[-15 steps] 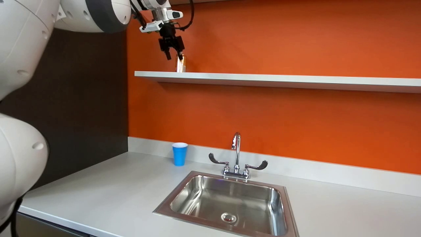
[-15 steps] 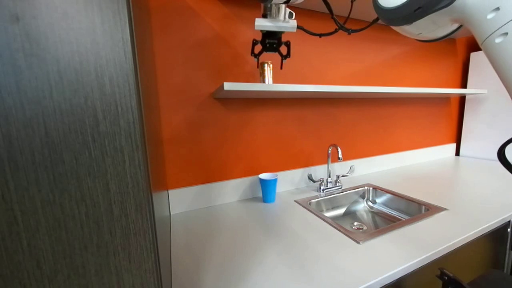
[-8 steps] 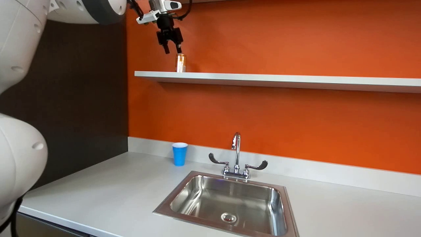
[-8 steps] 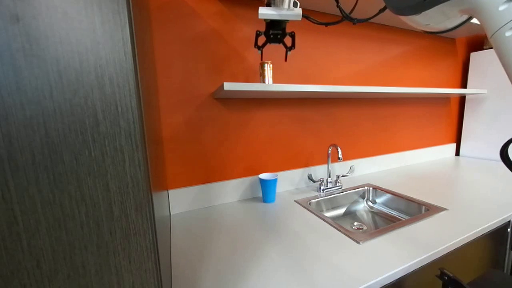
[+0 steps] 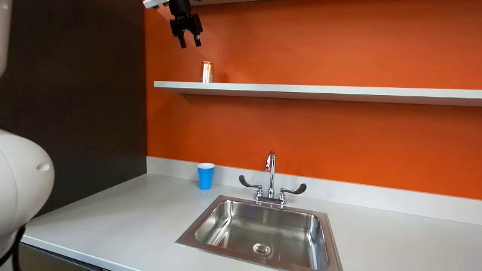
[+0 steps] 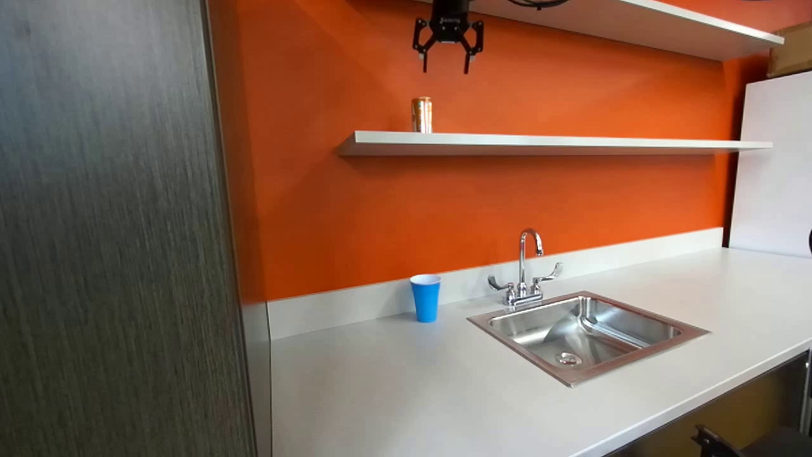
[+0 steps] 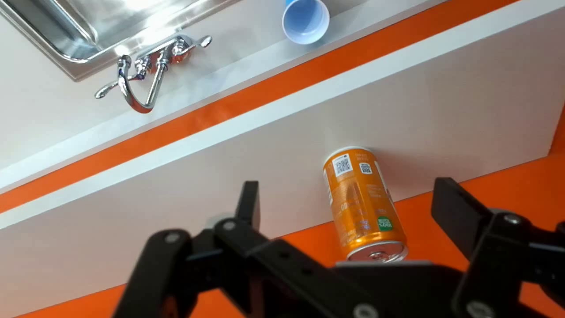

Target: Put the can on the shelf

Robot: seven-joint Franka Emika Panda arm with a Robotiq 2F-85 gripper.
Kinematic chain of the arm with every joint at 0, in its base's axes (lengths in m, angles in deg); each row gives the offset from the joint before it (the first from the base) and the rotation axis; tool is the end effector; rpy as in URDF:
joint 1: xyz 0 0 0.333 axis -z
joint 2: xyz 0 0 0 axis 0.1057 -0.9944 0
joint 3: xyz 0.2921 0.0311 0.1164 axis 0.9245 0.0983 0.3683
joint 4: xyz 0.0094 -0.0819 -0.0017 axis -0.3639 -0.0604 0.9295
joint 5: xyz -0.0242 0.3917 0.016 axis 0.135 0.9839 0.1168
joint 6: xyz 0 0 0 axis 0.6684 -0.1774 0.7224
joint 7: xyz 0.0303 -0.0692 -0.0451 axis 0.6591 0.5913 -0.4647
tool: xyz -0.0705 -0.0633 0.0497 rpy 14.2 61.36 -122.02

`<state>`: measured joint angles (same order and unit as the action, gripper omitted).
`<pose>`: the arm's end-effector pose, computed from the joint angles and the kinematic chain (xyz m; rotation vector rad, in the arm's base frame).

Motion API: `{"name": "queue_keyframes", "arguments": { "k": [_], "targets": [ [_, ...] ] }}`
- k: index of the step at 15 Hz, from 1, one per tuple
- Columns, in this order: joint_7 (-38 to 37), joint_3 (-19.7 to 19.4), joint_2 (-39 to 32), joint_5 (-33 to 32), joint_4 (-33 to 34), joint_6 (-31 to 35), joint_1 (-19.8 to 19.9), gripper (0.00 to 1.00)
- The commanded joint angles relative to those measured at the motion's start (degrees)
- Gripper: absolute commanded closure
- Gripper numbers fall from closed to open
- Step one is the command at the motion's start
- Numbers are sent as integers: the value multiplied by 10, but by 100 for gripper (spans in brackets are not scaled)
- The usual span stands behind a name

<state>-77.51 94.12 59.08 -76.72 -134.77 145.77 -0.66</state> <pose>0.5793 0.0936 0.7850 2.9688 -0.5384 0.7238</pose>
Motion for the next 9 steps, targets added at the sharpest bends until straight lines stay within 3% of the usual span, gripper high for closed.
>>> {"name": "queue_keyframes", "arguments": {
  "k": [1,9],
  "targets": [
    [28,-2,108,30,-138,22,12,0],
    [123,-27,248,61,-380,10,2,0]
  ]
}}
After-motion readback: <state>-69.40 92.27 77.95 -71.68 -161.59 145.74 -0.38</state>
